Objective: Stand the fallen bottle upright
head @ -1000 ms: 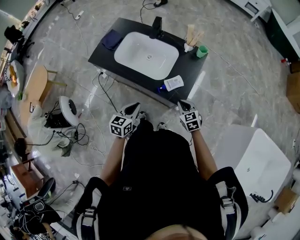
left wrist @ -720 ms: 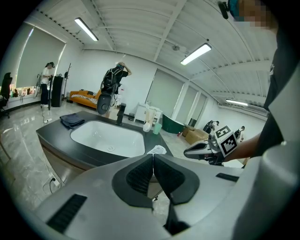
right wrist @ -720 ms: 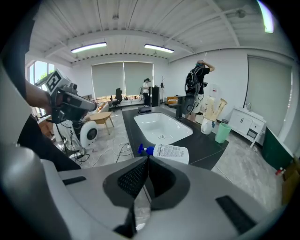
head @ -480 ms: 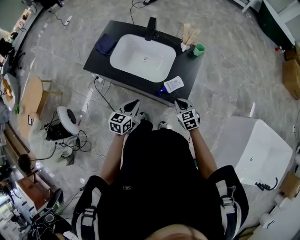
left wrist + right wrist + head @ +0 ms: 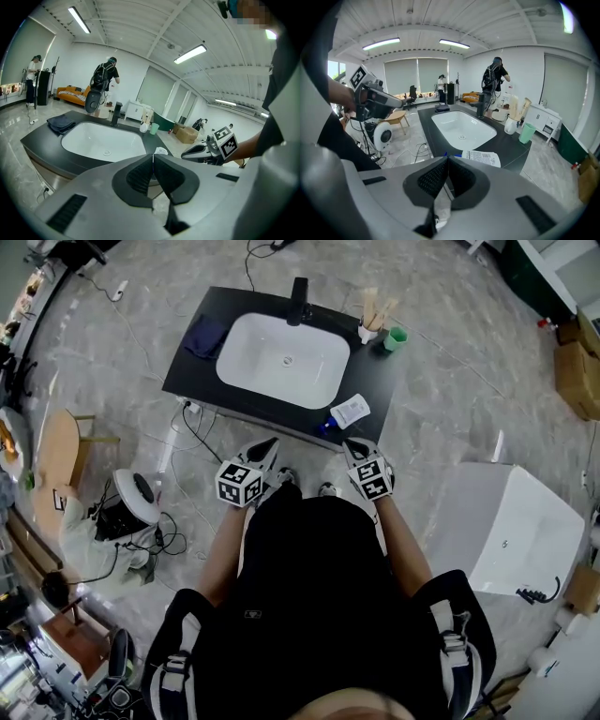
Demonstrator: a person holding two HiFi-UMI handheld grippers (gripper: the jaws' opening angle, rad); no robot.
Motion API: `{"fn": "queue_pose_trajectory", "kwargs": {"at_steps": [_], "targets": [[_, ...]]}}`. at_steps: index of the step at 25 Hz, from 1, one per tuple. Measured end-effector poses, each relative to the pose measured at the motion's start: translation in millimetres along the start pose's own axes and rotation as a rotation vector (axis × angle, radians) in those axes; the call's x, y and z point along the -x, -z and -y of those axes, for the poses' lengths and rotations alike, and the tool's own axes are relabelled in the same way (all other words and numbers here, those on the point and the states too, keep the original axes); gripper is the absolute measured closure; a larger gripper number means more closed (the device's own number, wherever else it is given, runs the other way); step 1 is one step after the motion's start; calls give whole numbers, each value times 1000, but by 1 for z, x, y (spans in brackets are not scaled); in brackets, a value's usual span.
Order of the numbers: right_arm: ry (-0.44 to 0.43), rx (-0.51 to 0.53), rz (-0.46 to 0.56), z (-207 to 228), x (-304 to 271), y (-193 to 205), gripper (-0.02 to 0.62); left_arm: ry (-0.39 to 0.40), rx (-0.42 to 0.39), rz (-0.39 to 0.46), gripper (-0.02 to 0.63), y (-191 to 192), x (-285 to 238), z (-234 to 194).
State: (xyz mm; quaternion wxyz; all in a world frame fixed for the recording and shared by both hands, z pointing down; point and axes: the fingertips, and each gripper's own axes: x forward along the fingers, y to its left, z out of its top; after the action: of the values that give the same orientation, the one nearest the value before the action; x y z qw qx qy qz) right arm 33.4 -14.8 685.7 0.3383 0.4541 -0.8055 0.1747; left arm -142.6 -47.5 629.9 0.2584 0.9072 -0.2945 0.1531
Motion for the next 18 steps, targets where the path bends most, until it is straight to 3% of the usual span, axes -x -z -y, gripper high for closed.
{"fn": "queue_pose_trajectory", "kwargs": {"at_steps": [18], "targets": [[48, -36, -58, -20, -51, 4, 532, 66, -44, -52, 591, 6, 25, -47]]}}
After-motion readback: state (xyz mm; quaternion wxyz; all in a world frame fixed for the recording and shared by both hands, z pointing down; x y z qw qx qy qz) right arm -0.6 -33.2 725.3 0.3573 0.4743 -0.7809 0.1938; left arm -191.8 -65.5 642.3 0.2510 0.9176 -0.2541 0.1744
